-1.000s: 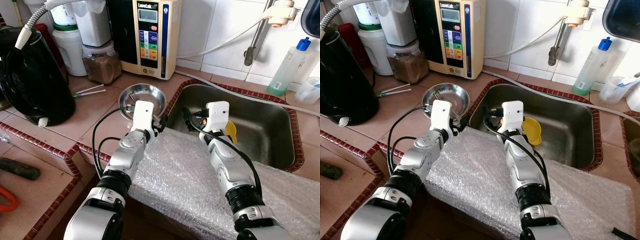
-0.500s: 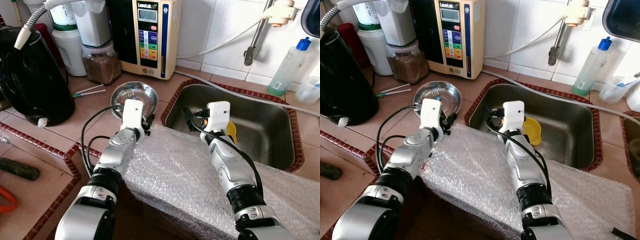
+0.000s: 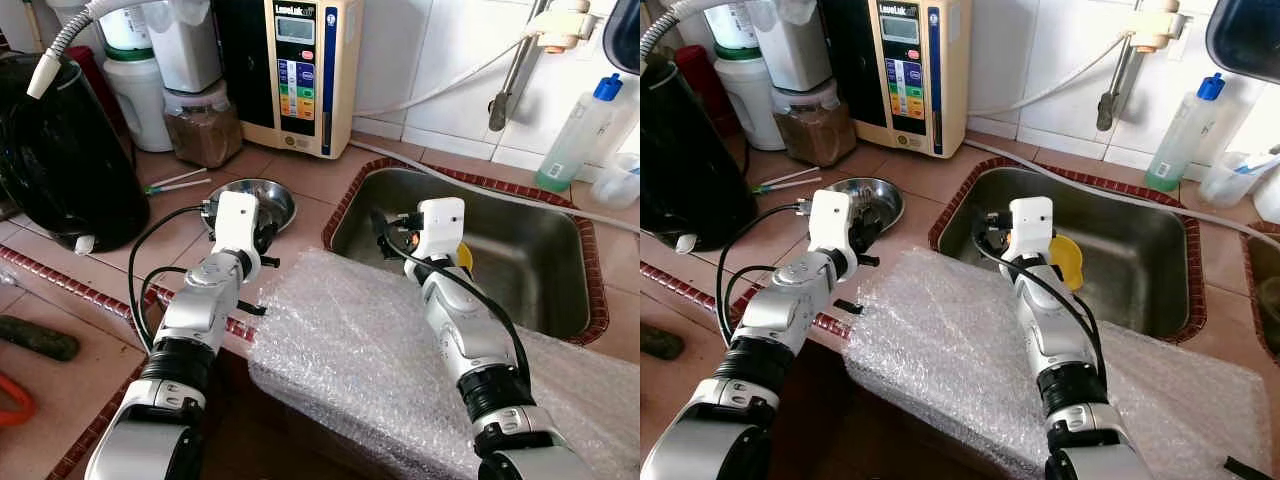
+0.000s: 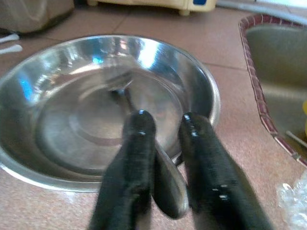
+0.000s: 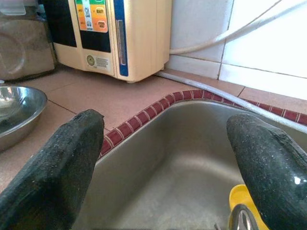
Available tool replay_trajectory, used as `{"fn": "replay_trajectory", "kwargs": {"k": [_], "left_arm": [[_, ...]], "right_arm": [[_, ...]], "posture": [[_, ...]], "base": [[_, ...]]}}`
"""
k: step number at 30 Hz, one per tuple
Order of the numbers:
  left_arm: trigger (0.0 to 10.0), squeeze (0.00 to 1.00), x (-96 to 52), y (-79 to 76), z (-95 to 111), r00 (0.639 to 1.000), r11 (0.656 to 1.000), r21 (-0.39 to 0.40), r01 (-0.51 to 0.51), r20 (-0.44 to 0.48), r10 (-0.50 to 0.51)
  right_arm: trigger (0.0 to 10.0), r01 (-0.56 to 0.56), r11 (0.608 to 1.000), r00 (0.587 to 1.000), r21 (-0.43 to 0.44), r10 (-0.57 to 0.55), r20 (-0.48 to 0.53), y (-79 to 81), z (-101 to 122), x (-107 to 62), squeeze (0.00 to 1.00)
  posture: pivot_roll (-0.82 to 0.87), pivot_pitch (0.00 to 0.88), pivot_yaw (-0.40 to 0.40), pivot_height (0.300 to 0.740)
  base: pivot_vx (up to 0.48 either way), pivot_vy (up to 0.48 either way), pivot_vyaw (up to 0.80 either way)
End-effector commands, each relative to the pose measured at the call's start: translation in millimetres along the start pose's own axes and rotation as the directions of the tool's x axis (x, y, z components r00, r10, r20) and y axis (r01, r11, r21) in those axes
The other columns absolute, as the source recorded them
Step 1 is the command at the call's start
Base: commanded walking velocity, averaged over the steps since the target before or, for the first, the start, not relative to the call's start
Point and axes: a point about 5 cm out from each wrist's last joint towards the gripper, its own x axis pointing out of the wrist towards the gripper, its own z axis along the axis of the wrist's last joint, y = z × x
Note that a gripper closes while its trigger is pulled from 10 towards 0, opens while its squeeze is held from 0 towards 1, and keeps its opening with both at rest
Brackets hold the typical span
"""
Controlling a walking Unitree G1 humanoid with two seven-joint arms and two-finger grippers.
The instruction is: Kitchen organization
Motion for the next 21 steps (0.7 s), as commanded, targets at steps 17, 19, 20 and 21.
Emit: {"fn": "replay_trajectory", "kwargs": {"k": [17,19,20,21], "left_arm": [[0.0,0.0,-12.3,-6.7,5,0.998,0.998,-0.054,0.027,0.052,-0.024],[0.0,0.0,-14.1,-6.5,4,0.999,0.998,-0.058,0.026,0.049,-0.023],[0.0,0.0,-14.1,-6.5,4,0.999,0.998,-0.058,0.026,0.049,-0.023],[0.0,0.0,-14.8,-6.5,3,0.999,0.998,-0.06,0.026,0.049,-0.023]], "right_arm": [[10.0,-0.21,0.976,0.978,0.059,0.209,0.016,12.2,9,0.9,0.97],[10.0,-0.283,0.954,0.959,0.103,0.28,0.047,19.3,12,-1.8,0.92],[10.0,-0.283,0.954,0.959,0.103,0.28,0.047,19.3,12,-1.8,0.92],[10.0,-0.323,0.939,0.946,0.114,0.318,0.063,23.0,14,-3.4,0.91]], "posture": [[0.03,0.0,0.021,0.74],[0.03,0.0,0.021,0.74],[0.03,0.0,0.021,0.74],[0.03,0.0,0.022,0.74]], "base": [[0.0,0.0,0.0],[0.0,0.0,0.0],[0.0,0.0,0.0],[0.0,0.0,0.0]]}}
